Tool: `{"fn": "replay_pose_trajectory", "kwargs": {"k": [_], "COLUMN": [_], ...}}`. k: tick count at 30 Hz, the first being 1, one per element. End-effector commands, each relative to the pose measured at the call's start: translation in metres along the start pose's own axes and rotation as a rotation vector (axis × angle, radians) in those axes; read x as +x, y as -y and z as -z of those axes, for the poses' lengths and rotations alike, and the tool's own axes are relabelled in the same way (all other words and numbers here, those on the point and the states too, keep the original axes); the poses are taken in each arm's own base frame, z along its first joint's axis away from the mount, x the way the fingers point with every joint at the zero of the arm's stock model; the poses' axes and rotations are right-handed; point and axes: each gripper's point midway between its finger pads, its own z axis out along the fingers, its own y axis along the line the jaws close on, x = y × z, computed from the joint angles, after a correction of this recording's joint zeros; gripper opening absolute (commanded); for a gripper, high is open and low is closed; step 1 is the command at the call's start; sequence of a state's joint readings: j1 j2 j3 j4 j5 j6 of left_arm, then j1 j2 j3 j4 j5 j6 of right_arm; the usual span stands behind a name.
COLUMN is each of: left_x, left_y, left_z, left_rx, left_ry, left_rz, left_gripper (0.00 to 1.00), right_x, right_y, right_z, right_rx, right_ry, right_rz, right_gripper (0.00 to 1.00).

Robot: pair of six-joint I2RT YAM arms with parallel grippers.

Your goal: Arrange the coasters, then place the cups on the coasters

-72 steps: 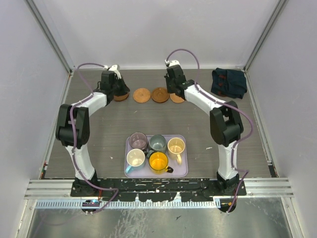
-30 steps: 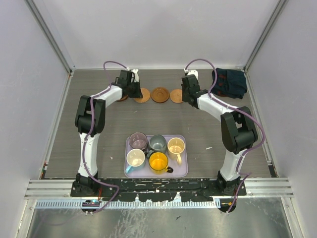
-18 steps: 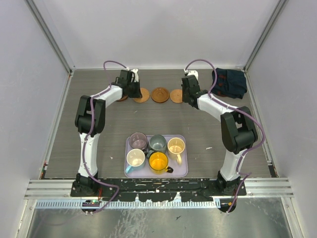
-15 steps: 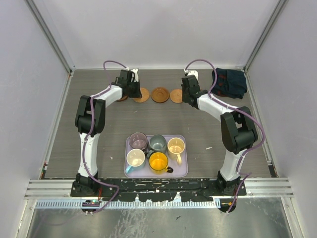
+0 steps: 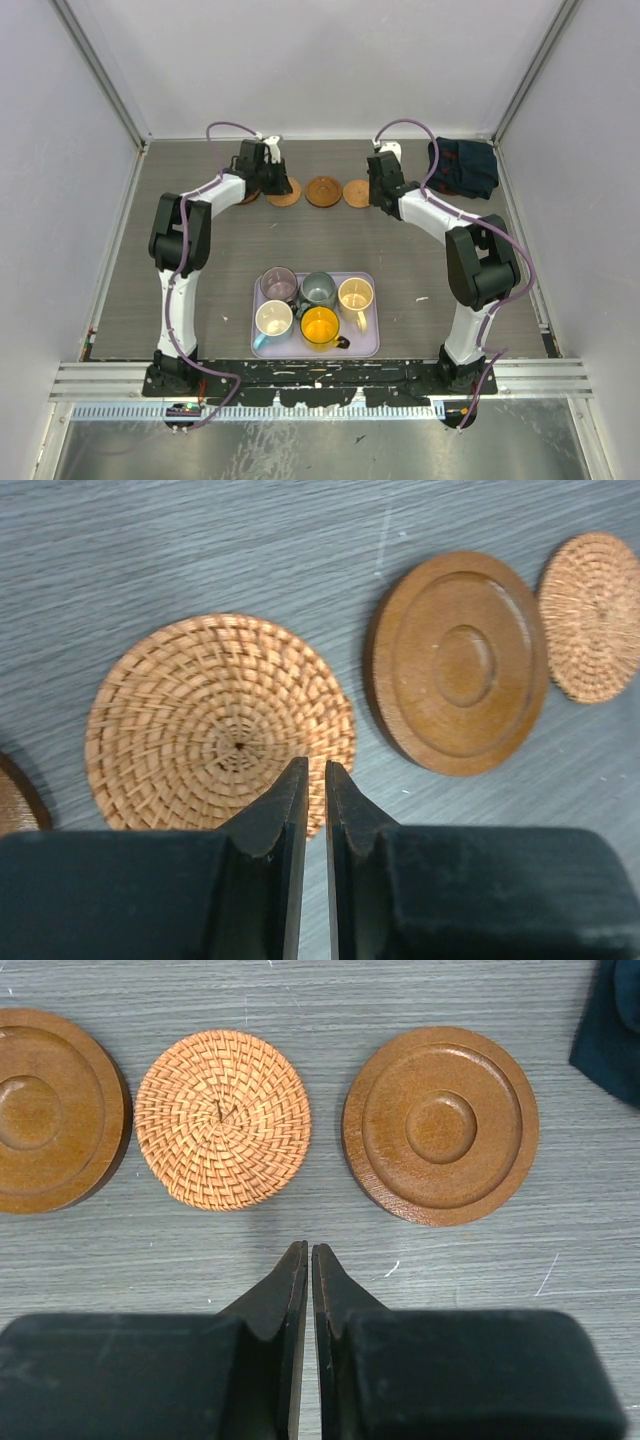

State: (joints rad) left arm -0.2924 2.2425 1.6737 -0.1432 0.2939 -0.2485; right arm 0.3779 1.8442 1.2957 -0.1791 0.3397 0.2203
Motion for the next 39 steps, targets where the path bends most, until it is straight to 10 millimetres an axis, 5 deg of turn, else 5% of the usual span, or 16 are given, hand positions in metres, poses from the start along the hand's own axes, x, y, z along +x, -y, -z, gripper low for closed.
{"fn": "replay_pose_trajectory", "kwargs": {"k": [1,9,17,25,39], "left_x": [-0.072,-0.074,-0.034,-0.008,0.003], "left_y": [0.048,0.049,0.008,-0.011,-0.023], "left_z": [0.045,0.080,0.121,0.156,0.170], "left_rx": [0.152,0.102,-0.124,-0.215,-0.270], "left_ry": [0.210,0.257,0.240,0.243,0.242], "left_rz": [-0.069,-0.063,0.031,0.069,0.071], "left_gripper": [0.15,0.16,0.16,0.17,0.17], "right_x": [-0.040,-0.043,-0.038,-0.027,-0.008], "right_y": [0.006,-0.020,-0.043,-0.053,-0.055], "right_z": [0.009,-0.006,-0.028,-0.052,-0.076], "right_rx": [0.013,-0.114,-0.201,-0.218,-0.200], "right_ry": [0.106,0.075,0.036,-0.001,-0.044], "right_rz": [-0.053,-0.039,-0.017,0.004,0.015], "right_gripper": [0.12,0.12,0.12,0.12,0.12]}}
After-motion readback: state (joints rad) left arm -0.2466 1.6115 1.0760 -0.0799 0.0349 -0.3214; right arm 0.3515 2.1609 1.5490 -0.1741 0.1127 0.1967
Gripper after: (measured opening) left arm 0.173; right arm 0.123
